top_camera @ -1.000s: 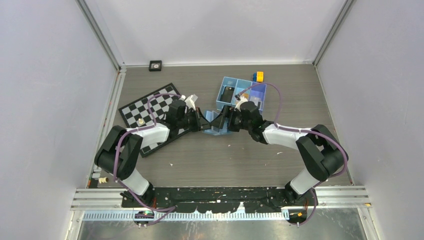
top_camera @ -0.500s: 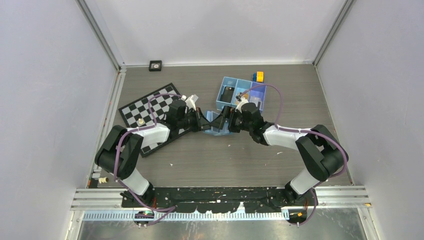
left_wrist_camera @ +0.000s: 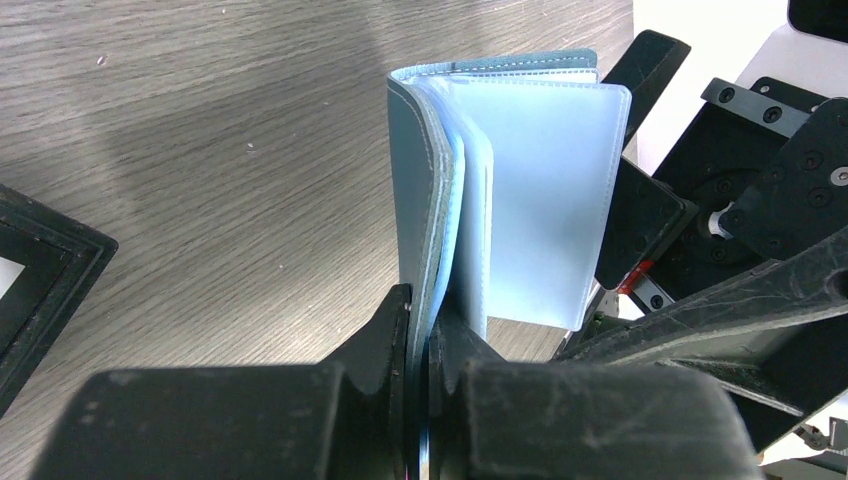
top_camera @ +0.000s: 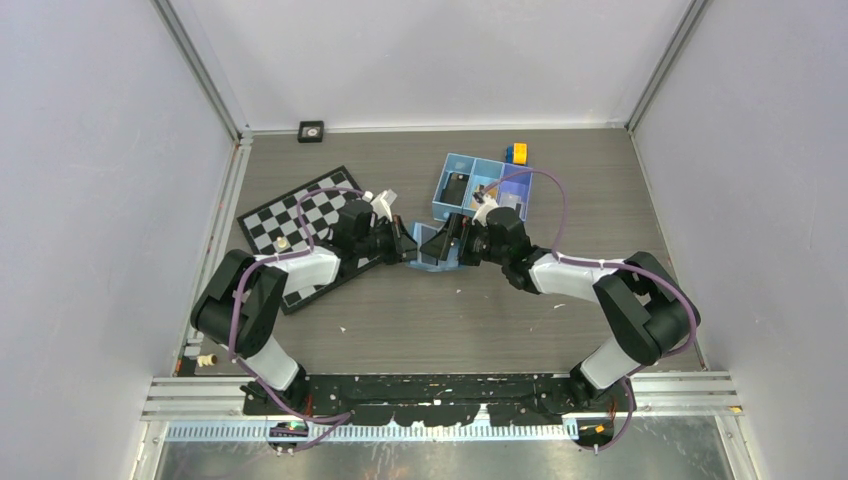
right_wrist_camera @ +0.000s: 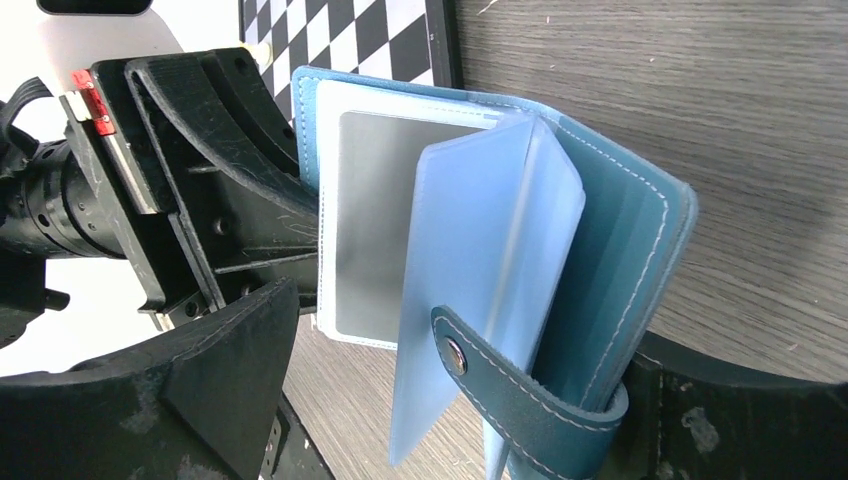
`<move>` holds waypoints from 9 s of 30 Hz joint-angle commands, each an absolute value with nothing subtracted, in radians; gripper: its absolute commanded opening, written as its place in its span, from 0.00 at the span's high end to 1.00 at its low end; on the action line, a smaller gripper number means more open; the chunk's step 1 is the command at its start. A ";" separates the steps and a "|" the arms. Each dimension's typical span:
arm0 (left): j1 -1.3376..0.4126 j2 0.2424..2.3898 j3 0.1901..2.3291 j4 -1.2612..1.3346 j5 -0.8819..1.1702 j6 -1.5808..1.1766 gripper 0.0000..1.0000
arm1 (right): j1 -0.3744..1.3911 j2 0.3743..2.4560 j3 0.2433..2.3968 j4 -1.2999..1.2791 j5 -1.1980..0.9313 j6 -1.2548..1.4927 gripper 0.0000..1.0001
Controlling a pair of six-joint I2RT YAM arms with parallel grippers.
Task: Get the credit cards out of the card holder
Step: Remove the credit card from the card holder, then place the credit card in the storage box.
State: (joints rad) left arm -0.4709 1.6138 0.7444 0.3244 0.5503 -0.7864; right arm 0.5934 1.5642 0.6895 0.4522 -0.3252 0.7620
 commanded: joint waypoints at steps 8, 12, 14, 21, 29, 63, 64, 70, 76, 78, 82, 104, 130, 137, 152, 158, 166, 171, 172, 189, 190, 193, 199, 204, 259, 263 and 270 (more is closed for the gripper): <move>-0.468 1.609 0.750 0.370 0.568 -0.789 1.00 | 0.596 1.550 0.726 0.465 -0.352 0.728 0.07; -0.469 1.609 0.750 0.367 0.566 -0.788 1.00 | 0.615 1.549 0.744 0.424 -0.331 0.701 0.06; -0.469 1.609 0.750 0.367 0.566 -0.788 1.00 | 0.621 1.551 0.751 0.406 -0.321 0.691 0.06; -0.469 1.608 0.752 0.361 0.564 -0.787 1.00 | 0.645 1.563 0.782 0.348 -0.285 0.661 0.07; -0.469 1.602 0.752 0.354 0.558 -0.784 1.00 | 0.648 1.586 0.816 0.277 -0.252 0.647 0.22; -0.469 1.596 0.756 0.325 0.540 -0.781 1.00 | 0.675 1.557 0.872 0.060 0.049 0.627 0.52; -0.468 1.593 0.755 0.325 0.540 -0.781 1.00 | 0.672 1.548 0.867 0.062 0.053 0.631 0.53; -0.454 1.587 0.746 0.346 0.558 -0.798 1.00 | 0.620 1.544 0.831 0.113 -0.025 0.687 0.57; -0.435 1.605 0.721 0.448 0.619 -0.856 1.00 | 0.542 1.554 0.755 0.307 -0.219 0.786 0.63; -0.434 1.608 0.718 0.466 0.628 -0.865 1.00 | 0.528 1.563 0.742 0.350 -0.270 0.808 0.67; -0.433 1.608 0.713 0.488 0.638 -0.876 1.00 | 0.517 1.584 0.740 0.379 -0.307 0.824 0.71; -0.428 1.612 0.701 0.547 0.666 -0.897 1.00 | 0.535 1.607 0.758 0.409 -0.399 0.795 0.64; -0.319 1.641 0.529 1.008 0.704 -1.148 0.26 | 0.535 1.525 0.714 0.434 -0.354 0.794 0.88; -0.307 1.687 0.539 1.063 0.744 -1.178 0.39 | 0.535 1.538 0.707 0.478 -0.390 0.805 0.88; -0.334 1.690 0.593 0.906 0.751 -1.112 0.96 | 0.534 1.513 0.700 0.482 -0.372 0.809 0.67; -0.329 1.664 0.588 0.894 0.748 -1.101 1.00 | 0.488 1.436 0.701 0.312 -0.228 0.797 0.46; -0.325 1.650 0.588 0.874 0.742 -1.090 1.00 | 0.451 1.227 0.624 0.279 -0.121 0.739 0.42; -0.325 1.649 0.591 0.884 0.751 -1.091 1.00 | 0.472 1.265 0.638 0.405 -0.319 0.740 0.48; -0.325 1.649 0.592 0.887 0.754 -1.092 1.00 | 0.482 1.291 0.648 0.422 -0.351 0.747 0.48; -0.354 1.656 0.595 1.035 0.812 -1.171 1.00 | 0.497 1.572 0.730 0.525 -0.523 0.859 0.51; -0.358 1.661 0.598 1.054 0.820 -1.182 1.00 | 0.497 1.575 0.731 0.532 -0.530 0.865 0.52; -0.362 1.687 0.595 1.130 0.830 -1.222 1.00 | 0.494 1.588 0.723 0.587 -0.558 0.899 0.53; -0.362 1.739 0.595 1.279 0.850 -1.312 1.00 | 0.484 1.597 0.706 0.655 -0.580 0.937 0.56; -0.362 1.751 0.599 1.276 0.850 -1.316 1.00 | 0.478 1.588 0.686 0.718 -0.595 0.964 0.69; -0.305 1.631 0.562 0.920 0.761 -1.140 0.91 | 0.261 1.590 0.934 0.240 -0.113 0.815 1.00; -0.308 1.640 0.564 0.922 0.756 -1.141 0.91 | 0.249 1.683 1.033 0.198 -0.123 0.811 1.00; -0.313 1.645 0.567 0.923 0.754 -1.145 0.91 | 0.235 1.785 1.117 0.180 -0.128 0.805 1.00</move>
